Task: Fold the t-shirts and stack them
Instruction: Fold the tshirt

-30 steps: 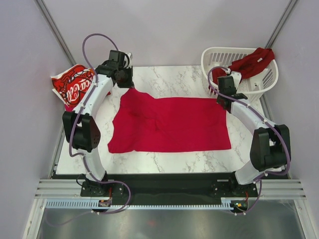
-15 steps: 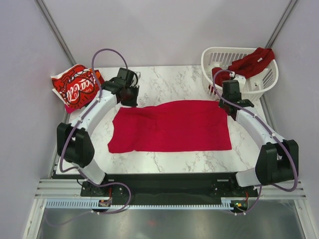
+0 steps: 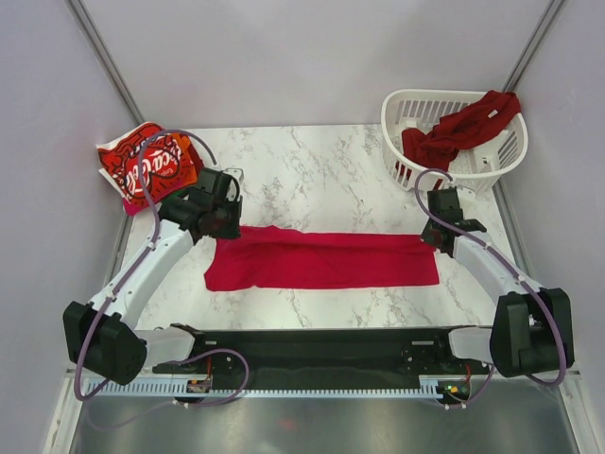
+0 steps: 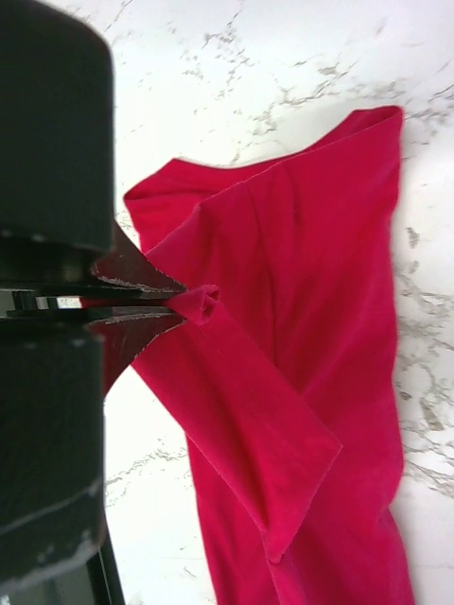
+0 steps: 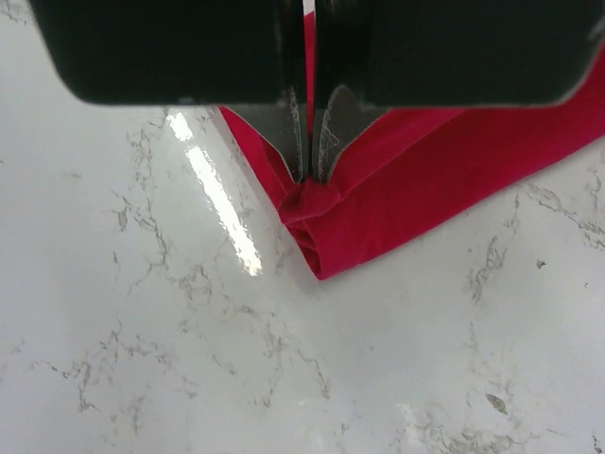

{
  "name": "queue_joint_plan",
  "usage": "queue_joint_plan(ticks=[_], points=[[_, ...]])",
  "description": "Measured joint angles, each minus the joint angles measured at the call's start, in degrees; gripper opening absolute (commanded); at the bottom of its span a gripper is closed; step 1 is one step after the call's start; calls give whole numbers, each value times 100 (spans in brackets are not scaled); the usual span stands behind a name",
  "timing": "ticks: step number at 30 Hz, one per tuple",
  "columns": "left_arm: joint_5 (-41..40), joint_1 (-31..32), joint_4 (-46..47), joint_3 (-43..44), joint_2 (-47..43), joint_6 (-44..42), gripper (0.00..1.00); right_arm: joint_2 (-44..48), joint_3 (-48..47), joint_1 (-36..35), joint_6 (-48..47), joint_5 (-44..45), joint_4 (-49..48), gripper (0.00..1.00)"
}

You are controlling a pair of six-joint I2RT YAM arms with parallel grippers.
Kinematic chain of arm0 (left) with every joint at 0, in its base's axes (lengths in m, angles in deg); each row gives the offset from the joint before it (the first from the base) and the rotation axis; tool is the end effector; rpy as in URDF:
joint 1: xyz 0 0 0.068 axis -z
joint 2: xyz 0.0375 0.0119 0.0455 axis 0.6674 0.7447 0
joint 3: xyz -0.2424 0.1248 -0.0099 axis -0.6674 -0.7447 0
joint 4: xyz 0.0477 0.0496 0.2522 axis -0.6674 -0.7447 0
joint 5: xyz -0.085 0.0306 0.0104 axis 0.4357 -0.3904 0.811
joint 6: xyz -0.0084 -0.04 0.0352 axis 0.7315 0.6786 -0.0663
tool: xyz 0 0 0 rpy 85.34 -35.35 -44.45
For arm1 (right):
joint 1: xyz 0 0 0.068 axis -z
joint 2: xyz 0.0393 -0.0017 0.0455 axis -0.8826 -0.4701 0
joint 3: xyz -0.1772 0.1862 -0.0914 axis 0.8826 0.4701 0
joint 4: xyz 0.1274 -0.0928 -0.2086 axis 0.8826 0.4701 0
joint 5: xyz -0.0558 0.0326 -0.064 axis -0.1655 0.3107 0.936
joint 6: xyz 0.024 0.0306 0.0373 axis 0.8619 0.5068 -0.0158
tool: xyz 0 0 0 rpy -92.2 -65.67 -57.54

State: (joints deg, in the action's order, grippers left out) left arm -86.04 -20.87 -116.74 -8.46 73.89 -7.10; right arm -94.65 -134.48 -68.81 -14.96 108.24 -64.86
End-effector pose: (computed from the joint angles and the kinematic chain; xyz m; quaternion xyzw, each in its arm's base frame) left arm 0.2345 -0.0884 0.3058 0.0695 0.9507 -0.0649 0.2952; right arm 0.2532 0.0176 0.2109 0.2413 0.9073 -0.0692 0.3373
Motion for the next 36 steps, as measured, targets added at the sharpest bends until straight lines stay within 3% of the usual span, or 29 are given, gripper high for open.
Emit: queue_joint_plan(ticks=[5, 8, 9, 11, 12, 13, 16, 21, 27, 32, 36], points=[[20, -2, -52, -380, -142, 151, 3, 424, 146, 76, 153, -22, 61, 0], [70, 0, -114, -494, -142, 225, 8, 625, 229, 76, 181, -22, 74, 7], [103, 0, -138, -516, -142, 249, 15, 688, 282, 76, 184, -24, 74, 18], [140, -2, -195, -540, -140, 313, 22, 776, 396, 76, 256, -28, 103, 58], [149, 0, -245, -551, -138, 354, 31, 813, 461, 83, 295, -31, 125, 92], [157, 0, -293, -562, -131, 378, 38, 837, 511, 94, 308, -26, 149, 98], [138, 0, -433, -592, -101, 520, 57, 887, 616, 138, 382, -17, 302, 98], [-81, -2, -704, -575, -76, 754, 69, 894, 599, 146, 529, -20, 345, 98], [-433, -2, -745, -295, 144, 927, 62, 848, 282, 107, 463, -310, 190, 95], [-498, -2, -490, -260, 953, 1113, 58, 772, 280, -111, 404, -872, -181, 89], [-483, -2, -214, -267, 1565, 1261, 56, 160, 273, -251, 234, -1471, -588, 81]])
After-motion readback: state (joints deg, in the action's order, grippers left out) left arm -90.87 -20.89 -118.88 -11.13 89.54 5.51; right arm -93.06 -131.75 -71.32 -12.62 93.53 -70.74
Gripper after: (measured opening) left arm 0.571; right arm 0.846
